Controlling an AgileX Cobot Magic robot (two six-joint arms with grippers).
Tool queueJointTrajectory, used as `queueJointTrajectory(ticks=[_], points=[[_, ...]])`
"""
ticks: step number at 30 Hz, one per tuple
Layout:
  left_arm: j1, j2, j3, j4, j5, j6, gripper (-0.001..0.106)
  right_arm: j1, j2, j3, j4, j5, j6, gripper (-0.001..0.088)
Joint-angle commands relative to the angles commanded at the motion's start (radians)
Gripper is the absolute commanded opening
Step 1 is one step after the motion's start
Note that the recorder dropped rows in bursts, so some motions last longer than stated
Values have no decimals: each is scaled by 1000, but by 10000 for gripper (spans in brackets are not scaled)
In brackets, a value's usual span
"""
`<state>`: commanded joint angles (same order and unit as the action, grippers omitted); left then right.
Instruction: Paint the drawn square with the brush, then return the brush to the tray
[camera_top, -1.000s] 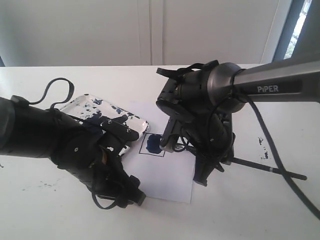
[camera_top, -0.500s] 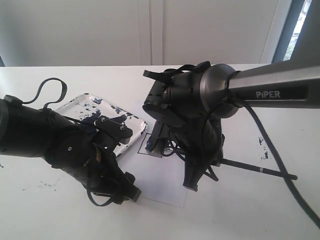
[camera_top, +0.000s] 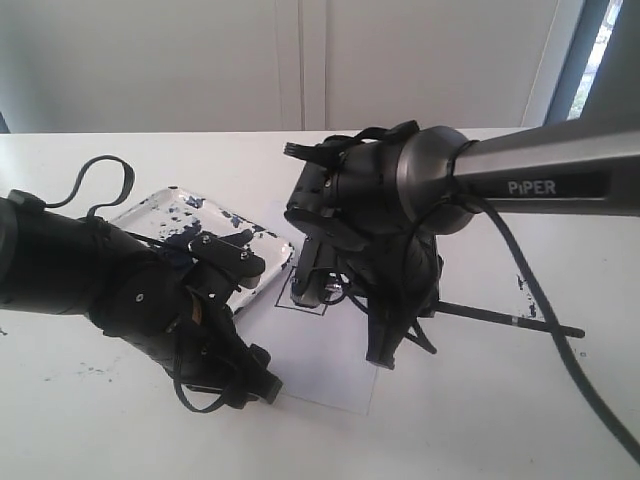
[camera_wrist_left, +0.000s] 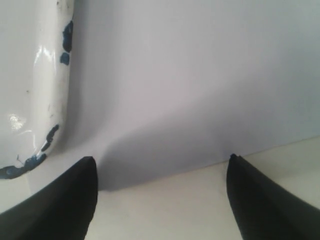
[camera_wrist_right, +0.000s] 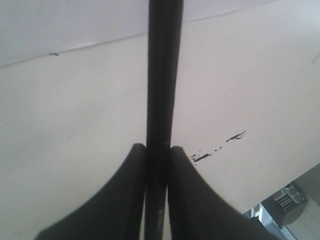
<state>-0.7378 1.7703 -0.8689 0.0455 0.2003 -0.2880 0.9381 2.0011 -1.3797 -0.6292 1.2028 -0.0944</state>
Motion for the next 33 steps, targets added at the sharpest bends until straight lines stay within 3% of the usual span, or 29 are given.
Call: queueJointTrajectory(ticks=[9,33], points=[[0,0,0,0,11,-4,749,32,36,-58,-142,18,-19,0],[0,0,0,0,12,-10,749,59,83,-62,-145,18,-60,0]])
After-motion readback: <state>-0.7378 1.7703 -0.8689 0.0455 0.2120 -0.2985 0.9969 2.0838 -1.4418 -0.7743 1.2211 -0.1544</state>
